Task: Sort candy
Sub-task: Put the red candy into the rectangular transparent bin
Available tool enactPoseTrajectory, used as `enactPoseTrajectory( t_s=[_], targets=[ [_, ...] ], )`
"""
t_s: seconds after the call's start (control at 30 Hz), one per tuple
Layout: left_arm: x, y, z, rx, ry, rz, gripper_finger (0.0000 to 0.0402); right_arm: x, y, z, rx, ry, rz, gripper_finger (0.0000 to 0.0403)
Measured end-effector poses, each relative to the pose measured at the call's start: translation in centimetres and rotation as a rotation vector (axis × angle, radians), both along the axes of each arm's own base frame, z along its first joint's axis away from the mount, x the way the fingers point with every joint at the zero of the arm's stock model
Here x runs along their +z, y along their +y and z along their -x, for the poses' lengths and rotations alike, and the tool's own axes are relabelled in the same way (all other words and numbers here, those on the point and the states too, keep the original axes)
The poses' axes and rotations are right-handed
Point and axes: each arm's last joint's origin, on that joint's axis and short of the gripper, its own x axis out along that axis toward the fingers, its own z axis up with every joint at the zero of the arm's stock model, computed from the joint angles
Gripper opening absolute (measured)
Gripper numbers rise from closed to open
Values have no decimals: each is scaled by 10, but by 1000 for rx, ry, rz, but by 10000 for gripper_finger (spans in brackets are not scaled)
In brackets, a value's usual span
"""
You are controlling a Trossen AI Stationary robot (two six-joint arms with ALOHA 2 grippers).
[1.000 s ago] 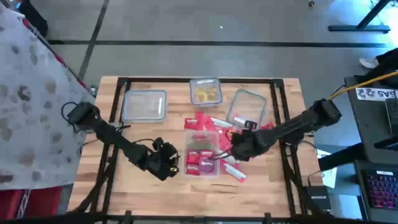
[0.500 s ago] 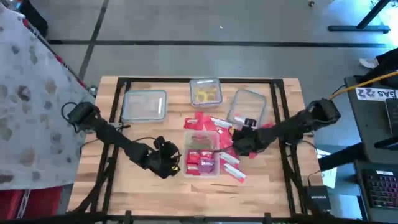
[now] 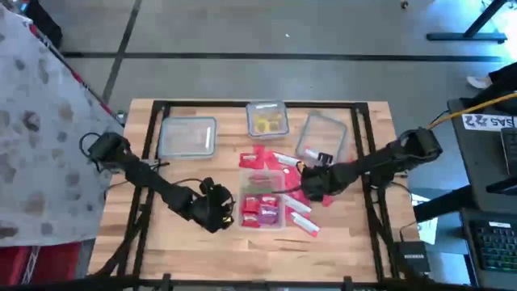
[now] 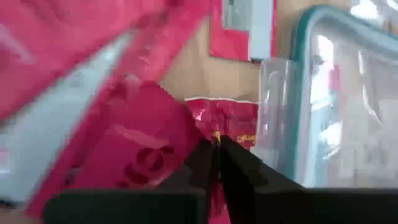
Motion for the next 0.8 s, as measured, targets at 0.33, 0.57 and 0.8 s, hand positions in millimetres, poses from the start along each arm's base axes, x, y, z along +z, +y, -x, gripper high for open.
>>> enactPoseTrajectory(
  t_s=[0.33,0.57,0.8],
  targets=[
    [0,0,0,3,-1,9,129,90,60,-26,186,-198,152,0],
    [0,-1,1,0,-1,10,129,135,95,-34,476,-535,-13,0],
    [0,-1,1,-1,-2,10,129,150,102,-42,734,-819,-221,0]
  ],
)
